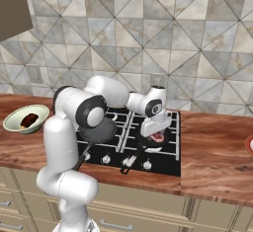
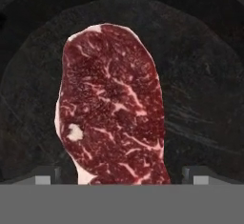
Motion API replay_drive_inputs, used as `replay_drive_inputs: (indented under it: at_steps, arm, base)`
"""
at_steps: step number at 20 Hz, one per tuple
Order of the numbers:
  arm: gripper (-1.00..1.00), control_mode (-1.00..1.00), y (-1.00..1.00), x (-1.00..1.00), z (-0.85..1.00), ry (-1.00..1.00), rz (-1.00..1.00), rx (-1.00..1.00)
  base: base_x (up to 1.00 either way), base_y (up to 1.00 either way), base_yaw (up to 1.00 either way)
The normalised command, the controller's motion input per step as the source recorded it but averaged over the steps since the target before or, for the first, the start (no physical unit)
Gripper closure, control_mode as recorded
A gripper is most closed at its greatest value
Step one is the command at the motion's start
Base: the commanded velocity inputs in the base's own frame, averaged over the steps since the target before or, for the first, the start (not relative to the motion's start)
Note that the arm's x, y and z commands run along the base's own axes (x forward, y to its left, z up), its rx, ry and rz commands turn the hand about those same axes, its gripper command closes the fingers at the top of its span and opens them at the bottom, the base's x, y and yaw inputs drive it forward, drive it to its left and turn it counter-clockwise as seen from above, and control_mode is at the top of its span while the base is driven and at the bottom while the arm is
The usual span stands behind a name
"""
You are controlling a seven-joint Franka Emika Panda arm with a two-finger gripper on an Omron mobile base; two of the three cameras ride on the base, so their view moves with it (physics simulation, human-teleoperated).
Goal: Place one of the steaks on the plate and the other in the bowl. Then place the bowl in the fridge.
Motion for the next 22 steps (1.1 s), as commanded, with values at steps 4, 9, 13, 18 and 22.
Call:
replay_drive_inputs:
  at_steps: [4,9,13,18,22]
  arm:
    - [-1.00,-1.00,-0.01,0.04,-0.24,0.00,0.03,0.00]
    - [-1.00,-1.00,-0.05,0.09,-0.23,0.00,0.02,0.00]
    - [-1.00,-1.00,-0.03,0.03,-0.43,0.00,0.01,0.00]
    - [-1.00,-1.00,0.10,-0.14,-0.93,0.15,0.02,0.00]
    - [1.00,-1.00,0.51,-0.41,-0.95,0.07,0.01,0.00]
  base:
    - [0.00,0.00,0.00]
    - [0.00,0.00,0.00]
    - [0.00,0.00,0.00]
    - [0.00,0.00,0.00]
    - [0.00,0.00,0.00]
